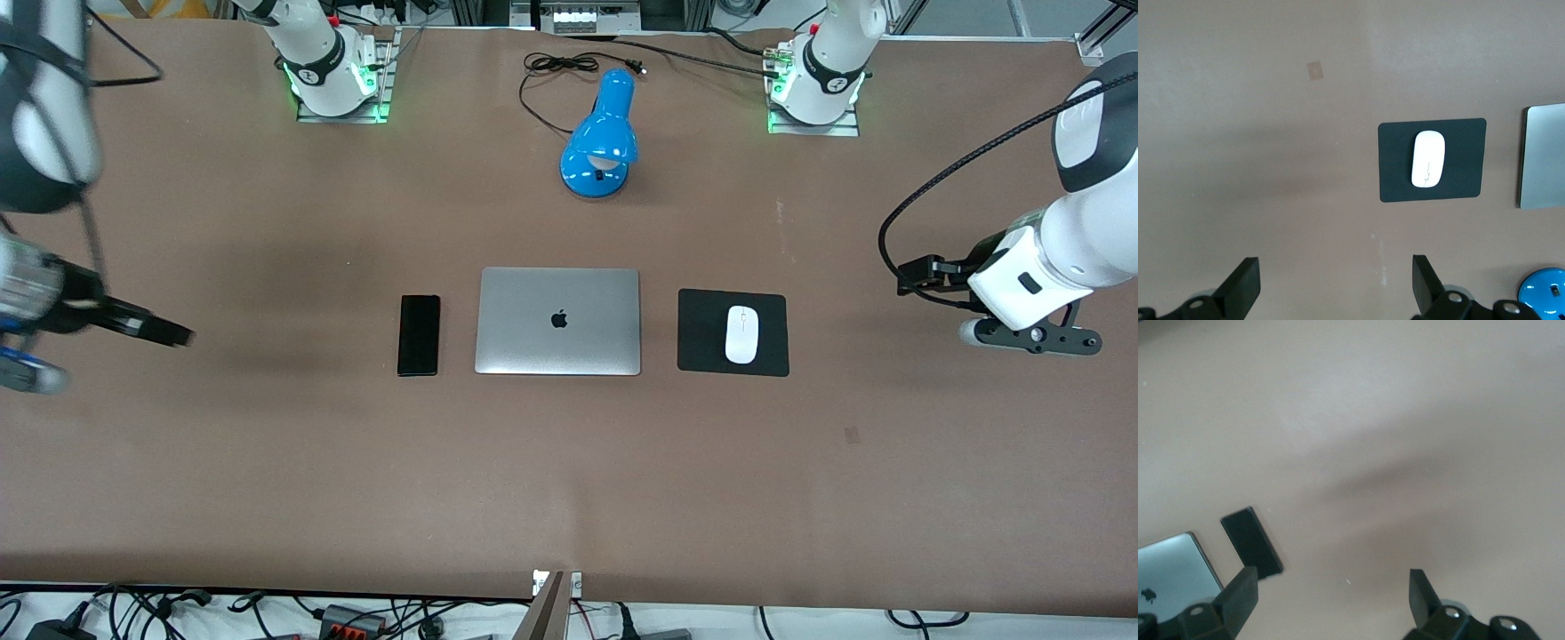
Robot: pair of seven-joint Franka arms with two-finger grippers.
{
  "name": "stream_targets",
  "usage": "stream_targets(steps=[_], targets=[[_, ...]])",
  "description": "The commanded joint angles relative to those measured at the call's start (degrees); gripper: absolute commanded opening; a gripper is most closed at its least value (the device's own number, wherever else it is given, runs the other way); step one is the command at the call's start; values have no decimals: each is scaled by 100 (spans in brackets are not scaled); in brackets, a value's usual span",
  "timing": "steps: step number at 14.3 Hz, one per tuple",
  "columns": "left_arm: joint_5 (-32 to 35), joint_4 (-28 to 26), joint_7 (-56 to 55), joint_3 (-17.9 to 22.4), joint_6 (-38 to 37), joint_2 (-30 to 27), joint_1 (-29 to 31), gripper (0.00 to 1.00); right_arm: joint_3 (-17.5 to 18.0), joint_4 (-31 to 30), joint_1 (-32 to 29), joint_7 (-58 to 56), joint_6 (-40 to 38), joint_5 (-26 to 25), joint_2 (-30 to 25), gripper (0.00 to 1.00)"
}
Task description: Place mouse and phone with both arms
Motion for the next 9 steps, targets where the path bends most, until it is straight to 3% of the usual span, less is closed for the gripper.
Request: stream_targets(steps=[1, 6, 9], targets=[[83, 111, 71, -34, -165, 13, -2, 100, 103, 226, -152, 4, -677, -47, -261, 100], [12, 382, 97, 1, -103, 48, 199, 100, -19, 208, -310, -66, -862, -21, -350, 100], [30, 445, 80, 28, -94, 22, 183, 100, 50, -107, -240, -136, -173, -396, -656, 100]])
